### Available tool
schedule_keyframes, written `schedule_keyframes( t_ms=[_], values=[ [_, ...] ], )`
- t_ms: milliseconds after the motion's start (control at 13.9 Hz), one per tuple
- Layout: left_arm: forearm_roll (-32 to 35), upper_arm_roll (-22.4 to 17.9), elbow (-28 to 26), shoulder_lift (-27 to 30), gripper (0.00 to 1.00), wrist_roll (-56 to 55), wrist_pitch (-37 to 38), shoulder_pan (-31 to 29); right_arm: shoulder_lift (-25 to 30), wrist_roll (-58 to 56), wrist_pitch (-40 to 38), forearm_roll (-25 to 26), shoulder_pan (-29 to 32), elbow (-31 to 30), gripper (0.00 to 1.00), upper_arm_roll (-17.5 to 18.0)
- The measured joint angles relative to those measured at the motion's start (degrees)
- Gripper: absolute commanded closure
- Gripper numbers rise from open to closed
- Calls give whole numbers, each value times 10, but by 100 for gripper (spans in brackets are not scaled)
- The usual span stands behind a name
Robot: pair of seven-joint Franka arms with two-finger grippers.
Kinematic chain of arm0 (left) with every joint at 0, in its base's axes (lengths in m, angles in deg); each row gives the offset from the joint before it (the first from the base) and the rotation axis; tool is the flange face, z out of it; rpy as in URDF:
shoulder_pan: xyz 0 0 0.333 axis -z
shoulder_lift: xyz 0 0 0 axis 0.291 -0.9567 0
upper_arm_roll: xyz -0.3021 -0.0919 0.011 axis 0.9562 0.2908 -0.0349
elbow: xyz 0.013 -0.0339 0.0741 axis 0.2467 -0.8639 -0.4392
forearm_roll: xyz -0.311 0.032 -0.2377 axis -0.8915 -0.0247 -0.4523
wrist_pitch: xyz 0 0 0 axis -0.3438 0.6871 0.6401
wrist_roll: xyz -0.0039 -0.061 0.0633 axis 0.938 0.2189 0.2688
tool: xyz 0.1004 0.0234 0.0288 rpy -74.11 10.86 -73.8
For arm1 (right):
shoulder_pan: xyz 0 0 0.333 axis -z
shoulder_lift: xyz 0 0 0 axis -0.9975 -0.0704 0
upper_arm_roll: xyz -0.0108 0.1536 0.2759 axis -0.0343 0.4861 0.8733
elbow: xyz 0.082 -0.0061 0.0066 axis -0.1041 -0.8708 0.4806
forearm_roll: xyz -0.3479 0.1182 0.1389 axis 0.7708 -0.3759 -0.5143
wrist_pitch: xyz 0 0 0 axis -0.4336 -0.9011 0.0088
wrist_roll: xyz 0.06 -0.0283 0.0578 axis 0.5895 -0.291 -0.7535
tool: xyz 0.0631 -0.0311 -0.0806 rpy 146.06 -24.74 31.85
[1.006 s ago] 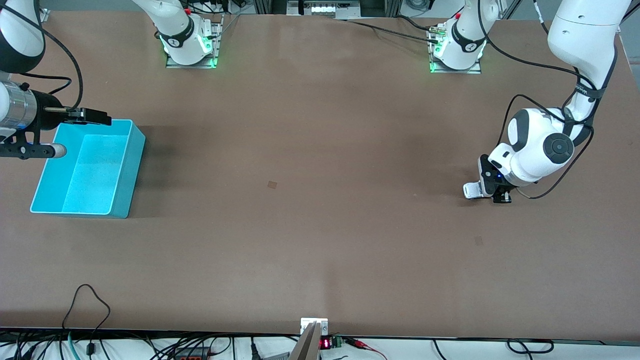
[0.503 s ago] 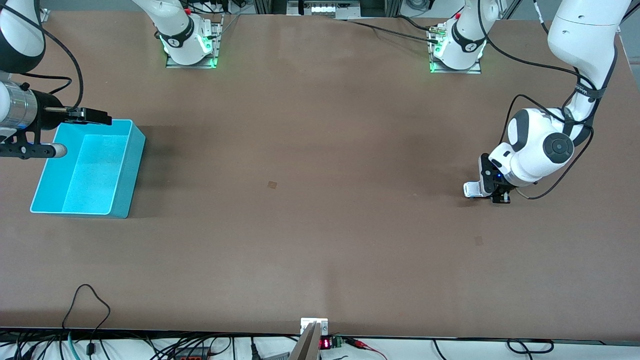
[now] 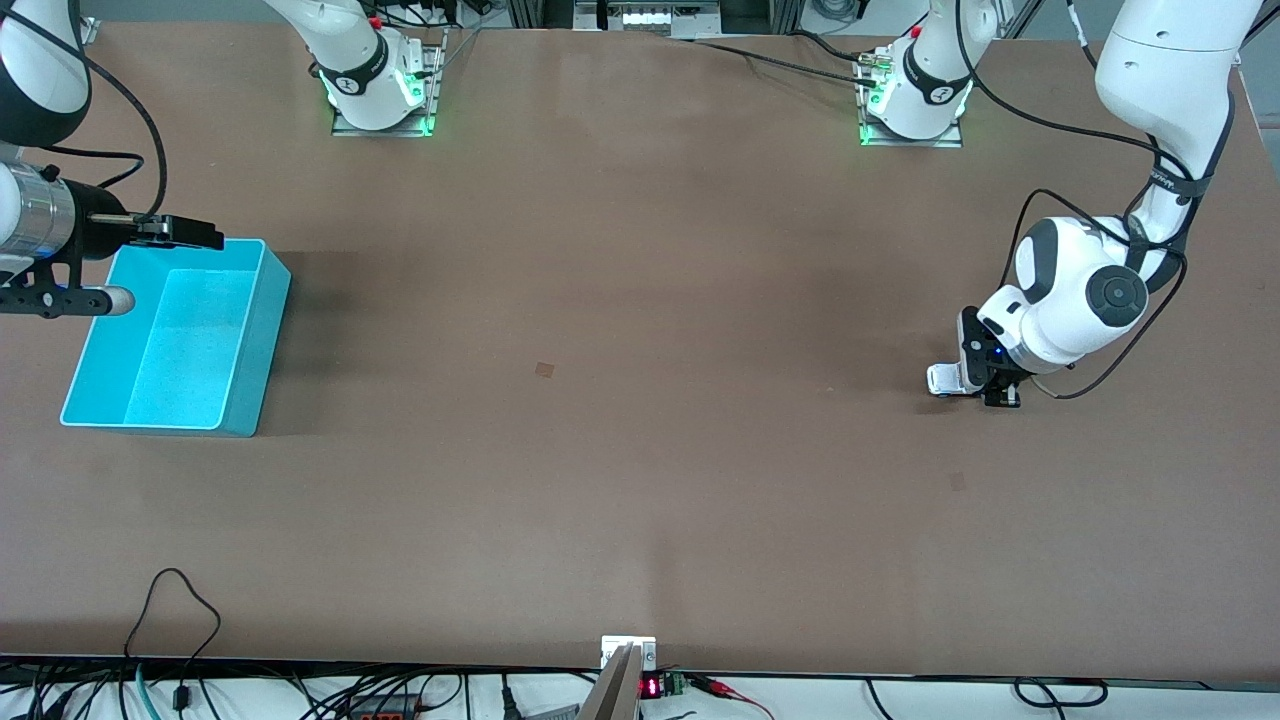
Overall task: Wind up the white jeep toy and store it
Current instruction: 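Close the left gripper on the jeep and press it down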
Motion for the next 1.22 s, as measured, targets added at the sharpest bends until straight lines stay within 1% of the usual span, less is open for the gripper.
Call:
schedule_keyframes(
  t_ms=[575, 934, 1222],
  values=[
    [0, 0, 4, -3, 98, 1, 0, -19, 0, 0, 0, 0, 0, 0, 0, 0],
    [0, 0, 7, -5, 97, 8, 1, -36, 0, 0, -1, 0, 0, 0, 0, 0],
    [0, 0, 11, -7, 97, 45, 1, -58, 0, 0, -1, 0, 0, 0, 0, 0]
  ],
)
